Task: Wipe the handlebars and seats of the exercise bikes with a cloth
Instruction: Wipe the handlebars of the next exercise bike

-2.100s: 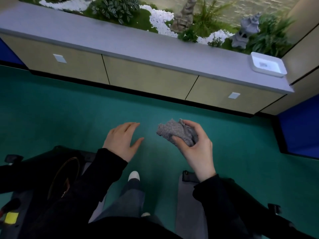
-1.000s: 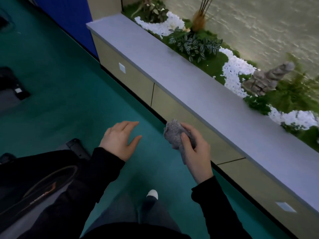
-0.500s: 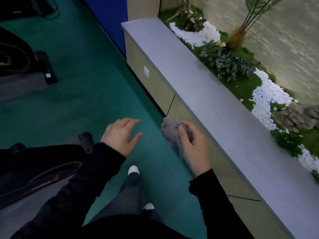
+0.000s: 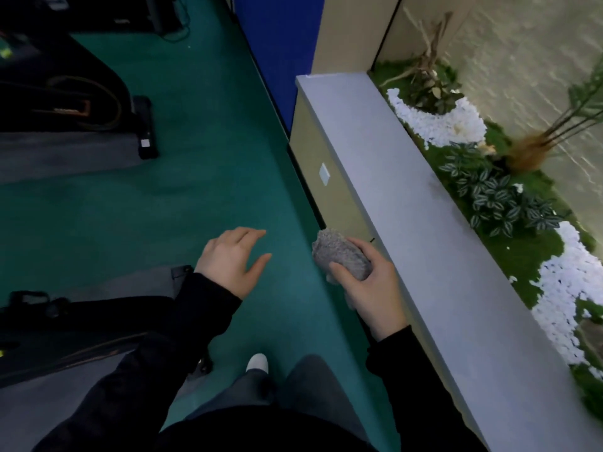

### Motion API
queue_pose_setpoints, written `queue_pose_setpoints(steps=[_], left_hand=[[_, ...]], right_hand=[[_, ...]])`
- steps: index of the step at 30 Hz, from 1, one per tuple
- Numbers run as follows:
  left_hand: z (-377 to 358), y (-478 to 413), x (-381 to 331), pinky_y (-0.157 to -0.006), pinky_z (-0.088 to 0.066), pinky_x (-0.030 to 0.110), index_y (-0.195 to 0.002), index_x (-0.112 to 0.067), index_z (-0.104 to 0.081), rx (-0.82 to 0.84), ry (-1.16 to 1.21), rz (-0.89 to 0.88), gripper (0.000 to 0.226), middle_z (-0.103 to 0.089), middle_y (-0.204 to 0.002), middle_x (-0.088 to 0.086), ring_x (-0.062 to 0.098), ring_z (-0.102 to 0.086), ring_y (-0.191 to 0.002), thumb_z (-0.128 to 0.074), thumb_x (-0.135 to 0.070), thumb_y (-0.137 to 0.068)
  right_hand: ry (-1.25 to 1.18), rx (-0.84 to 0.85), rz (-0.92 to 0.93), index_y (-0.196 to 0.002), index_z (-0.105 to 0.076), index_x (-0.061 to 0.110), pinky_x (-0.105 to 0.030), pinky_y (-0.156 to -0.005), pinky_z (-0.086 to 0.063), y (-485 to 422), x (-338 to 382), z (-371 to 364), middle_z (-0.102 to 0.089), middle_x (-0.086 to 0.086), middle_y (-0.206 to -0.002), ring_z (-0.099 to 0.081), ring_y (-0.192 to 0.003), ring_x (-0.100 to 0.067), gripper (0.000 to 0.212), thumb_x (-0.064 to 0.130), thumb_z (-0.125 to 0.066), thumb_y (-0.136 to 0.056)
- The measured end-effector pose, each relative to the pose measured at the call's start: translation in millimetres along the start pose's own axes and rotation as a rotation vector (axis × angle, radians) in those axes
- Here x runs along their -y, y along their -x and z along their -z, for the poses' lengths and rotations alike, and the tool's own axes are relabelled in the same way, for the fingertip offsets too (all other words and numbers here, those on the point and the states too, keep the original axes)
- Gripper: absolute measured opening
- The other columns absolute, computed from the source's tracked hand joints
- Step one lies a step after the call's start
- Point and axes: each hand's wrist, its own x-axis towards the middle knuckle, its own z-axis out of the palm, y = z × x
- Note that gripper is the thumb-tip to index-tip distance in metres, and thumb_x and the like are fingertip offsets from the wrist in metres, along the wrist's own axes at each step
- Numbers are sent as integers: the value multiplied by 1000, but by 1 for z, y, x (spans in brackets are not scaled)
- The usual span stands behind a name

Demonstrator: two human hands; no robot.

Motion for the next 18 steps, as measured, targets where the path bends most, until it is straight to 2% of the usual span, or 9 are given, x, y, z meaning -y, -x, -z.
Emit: queue_pose_setpoints(steps=[4, 5, 8, 10, 13, 16, 18], left_hand=[[8, -22, 16, -90, -45, 46, -121, -4, -61, -49, 16, 100, 40, -63, -118, 15, 36, -58, -107, -59, -28, -89], [9, -28, 20, -89, -46, 46, -119, -3, -62, -64, 16, 126, 38, -63, -116, 16, 36, -59, -106, -62, -25, -89], [12, -50, 28, -84, -49, 46, -115, -1, -64, -100, 11, 186, 43, -66, -110, 17, 37, -62, -100, -54, -30, -84], [14, -69, 31, -86, -47, 45, -118, -3, -62, -122, -2, 236, 42, -65, -114, 15, 35, -61, -104, -55, -31, -87], [15, -101, 32, -87, -46, 44, -120, -3, -61, -175, 0, 304, 40, -64, -116, 15, 35, -59, -105, -59, -28, -89], [15, -135, 27, -89, -46, 44, -121, -4, -61, -209, 13, 358, 40, -63, -117, 14, 34, -59, -107, -56, -30, -90], [16, -156, 24, -89, -45, 43, -121, -5, -60, -232, 15, 390, 40, -63, -118, 13, 33, -58, -107, -58, -29, -90]], right_hand=[[55, 76, 93, -105, -59, 34, -5, -69, -46, -45, 11, -18, -66, 17, -99, -63, -85, 7, 37, 7, -70, -82], [72, 93, 108, -106, -59, 36, -9, -72, -48, -57, 14, -22, -66, 16, -100, -63, -88, 4, 37, 8, -69, -83], [98, 187, 135, -100, -58, 45, -31, -76, -58, -96, 21, -30, -66, 24, -96, -65, -89, -5, 40, 8, -64, -87], [116, 248, 179, -98, -59, 45, -35, -73, -59, -124, 27, -32, -65, 30, -90, -65, -85, -2, 40, 6, -63, -87], [133, 303, 251, -104, -62, 32, -27, -71, -57, -170, 37, -36, -65, 27, -93, -62, -85, 5, 34, 5, -66, -84], [153, 357, 316, -104, -63, 21, -8, -75, -47, -218, 45, -39, -65, 18, -95, -59, -85, 11, 31, 1, -68, -82], [173, 386, 343, -104, -63, 20, -6, -75, -45, -249, 50, -40, -64, 20, -95, -59, -84, 11, 29, 3, -70, -81]])
